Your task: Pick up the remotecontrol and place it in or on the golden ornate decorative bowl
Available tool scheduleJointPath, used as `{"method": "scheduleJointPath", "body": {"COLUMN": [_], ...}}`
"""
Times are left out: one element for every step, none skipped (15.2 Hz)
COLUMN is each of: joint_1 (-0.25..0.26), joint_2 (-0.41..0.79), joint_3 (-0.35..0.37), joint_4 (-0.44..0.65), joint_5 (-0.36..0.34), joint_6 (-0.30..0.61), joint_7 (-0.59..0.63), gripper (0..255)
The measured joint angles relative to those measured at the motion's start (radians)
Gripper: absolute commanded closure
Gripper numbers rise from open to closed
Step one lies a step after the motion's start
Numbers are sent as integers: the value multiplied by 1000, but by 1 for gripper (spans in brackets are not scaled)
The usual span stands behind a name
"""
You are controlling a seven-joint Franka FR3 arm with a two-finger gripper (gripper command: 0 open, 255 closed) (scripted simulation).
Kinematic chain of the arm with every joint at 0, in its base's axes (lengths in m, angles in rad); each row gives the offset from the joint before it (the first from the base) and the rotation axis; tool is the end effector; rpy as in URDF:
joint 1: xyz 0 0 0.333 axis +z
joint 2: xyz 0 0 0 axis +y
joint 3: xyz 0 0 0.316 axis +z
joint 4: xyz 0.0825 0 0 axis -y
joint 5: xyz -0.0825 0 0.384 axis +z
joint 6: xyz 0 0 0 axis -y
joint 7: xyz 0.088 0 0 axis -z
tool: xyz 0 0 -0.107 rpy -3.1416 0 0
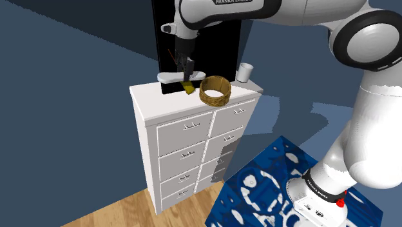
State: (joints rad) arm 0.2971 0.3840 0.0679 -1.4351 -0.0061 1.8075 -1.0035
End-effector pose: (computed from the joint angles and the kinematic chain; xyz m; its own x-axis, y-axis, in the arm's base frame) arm 0.6322 0.2337 0.4731 0.2043 0.9789 0.0107 0.9788 -0.2040 -0.0196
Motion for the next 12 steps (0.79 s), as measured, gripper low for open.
{"method": "scheduleJointPath", "body": {"joint_1": [1, 1, 1, 1, 1, -5, -14, -27, -39, -51, -65, -80], "joint_2": [2, 1, 1, 2, 2, -9, -28, -43, -66, -91, -107, -123], "joint_3": [0, 0, 0, 1, 1, -2, -5, -11, -16, -21, -28, -36], "joint_4": [18, 29, 44, 58, 67, 53, 28, 16, -20, -58, -77, -101], "joint_5": [0, 0, 0, 0, 0, 1, 3, 6, 9, 11, 14, 16], "joint_6": [-16, -28, -43, -56, -65, -62, -57, -60, -47, -34, -32, -24], "joint_7": [1, 1, 1, 2, 1, -7, -19, -37, -54, -71, -92, -115], "gripper": [255, 255, 255, 255, 255, 255, 255, 255, 255, 255, 255, 255]}}
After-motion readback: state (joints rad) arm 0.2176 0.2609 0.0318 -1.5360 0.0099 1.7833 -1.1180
